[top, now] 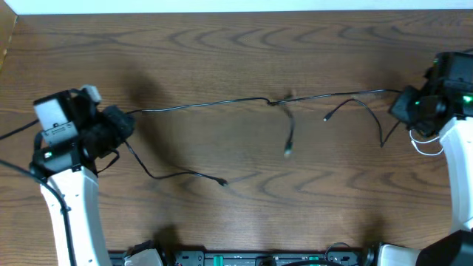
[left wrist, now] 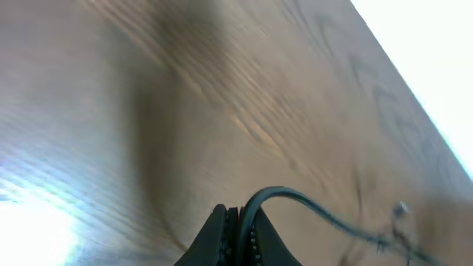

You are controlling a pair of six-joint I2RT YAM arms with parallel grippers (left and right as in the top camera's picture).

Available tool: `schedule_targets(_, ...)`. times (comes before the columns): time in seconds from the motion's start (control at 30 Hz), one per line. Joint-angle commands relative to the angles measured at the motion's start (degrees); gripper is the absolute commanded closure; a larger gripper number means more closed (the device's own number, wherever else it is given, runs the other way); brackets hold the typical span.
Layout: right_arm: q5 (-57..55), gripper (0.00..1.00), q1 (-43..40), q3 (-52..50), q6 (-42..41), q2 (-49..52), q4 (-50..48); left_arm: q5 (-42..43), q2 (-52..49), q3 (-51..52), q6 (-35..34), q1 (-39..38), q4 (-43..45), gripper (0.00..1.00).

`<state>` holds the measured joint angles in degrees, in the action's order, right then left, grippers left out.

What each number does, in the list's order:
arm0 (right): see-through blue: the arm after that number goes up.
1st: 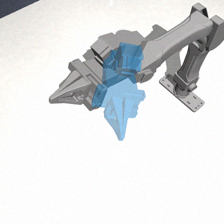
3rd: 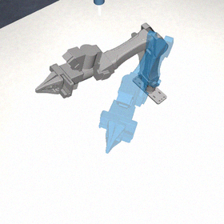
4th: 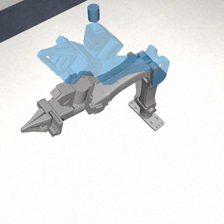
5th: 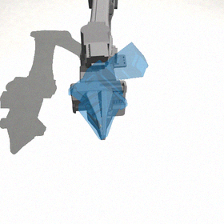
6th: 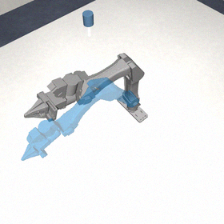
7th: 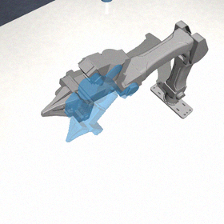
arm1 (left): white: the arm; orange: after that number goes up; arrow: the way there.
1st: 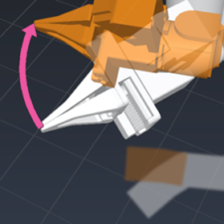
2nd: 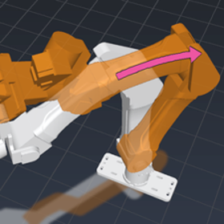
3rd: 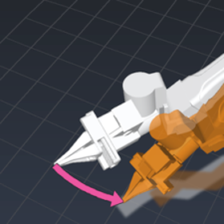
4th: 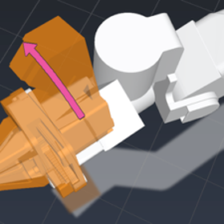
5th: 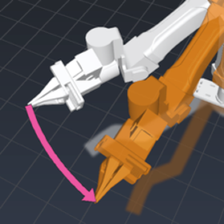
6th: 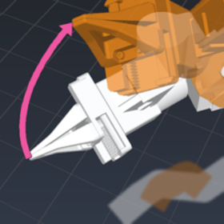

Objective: Untangle cables

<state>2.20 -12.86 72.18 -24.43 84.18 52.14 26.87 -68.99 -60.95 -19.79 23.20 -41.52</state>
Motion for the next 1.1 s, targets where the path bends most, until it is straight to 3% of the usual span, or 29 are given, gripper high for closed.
schedule_targets(0.0,-1.55,0.99,-4.46,0.02,-3.17,-1.07,-1.55,-4.04,0.55,-0.68,-8.59,6.29,2.23,0.92)
schedule_targets(0.13,3.52,0.99,-6.36,0.04,-0.48,-1.07,-3.34,0.94,0.55,-0.68,-10.71,10.01,5.35,0.92)
schedule_targets(0.4,15.63,0.99,-6.23,0.02,5.64,-1.07,-6.93,10.23,0.55,-0.68,-12.94,9.84,9.14,0.92)
schedule_targets(0.57,14.95,0.99,-6.71,0.02,4.79,-1.07,-7.34,10.01,0.55,-0.68,-15.32,11.02,11.08,0.92)
schedule_targets(0.8,14.86,0.99,-7.19,0.02,4.59,-1.07,-6.97,9.70,0.55,-0.68,-23.39,18.69,15.72,0.93)
schedule_targets(1.07,14.86,0.99,-7.19,0.02,4.81,-1.05,-6.23,-0.74,0.52,-0.68,-24.04,29.16,11.98,0.93)
